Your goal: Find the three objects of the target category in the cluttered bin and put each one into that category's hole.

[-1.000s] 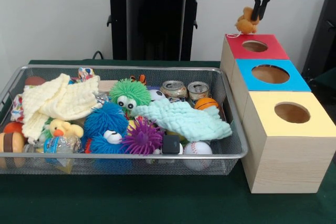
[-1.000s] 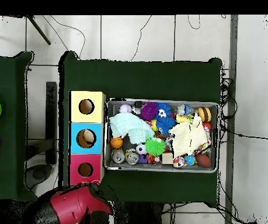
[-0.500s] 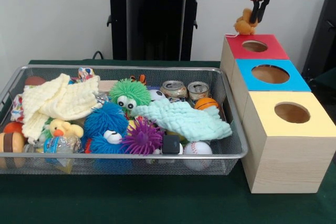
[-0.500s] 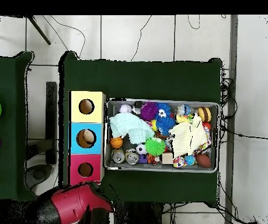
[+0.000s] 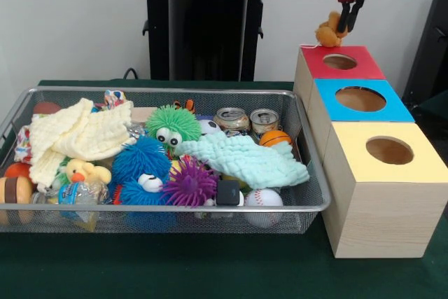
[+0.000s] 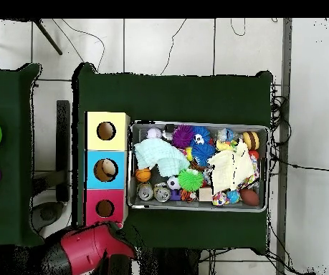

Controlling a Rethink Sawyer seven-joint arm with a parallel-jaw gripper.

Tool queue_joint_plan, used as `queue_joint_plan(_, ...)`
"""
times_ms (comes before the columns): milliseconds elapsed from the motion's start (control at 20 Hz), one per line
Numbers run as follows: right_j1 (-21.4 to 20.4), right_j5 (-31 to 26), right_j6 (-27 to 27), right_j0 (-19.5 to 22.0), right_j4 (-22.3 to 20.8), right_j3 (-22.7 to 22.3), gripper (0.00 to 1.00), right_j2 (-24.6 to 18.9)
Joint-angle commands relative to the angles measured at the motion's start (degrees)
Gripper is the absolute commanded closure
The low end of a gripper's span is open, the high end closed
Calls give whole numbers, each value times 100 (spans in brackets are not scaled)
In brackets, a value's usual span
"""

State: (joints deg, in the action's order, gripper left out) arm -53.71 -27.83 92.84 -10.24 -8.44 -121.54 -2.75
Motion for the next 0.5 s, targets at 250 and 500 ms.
queue_joint_plan(250, 267, -733, 1105, -108, 306, 905, 100, -7)
queue_joint_plan(500, 207, -886, 1063, -142, 330, 971, 100, 3)
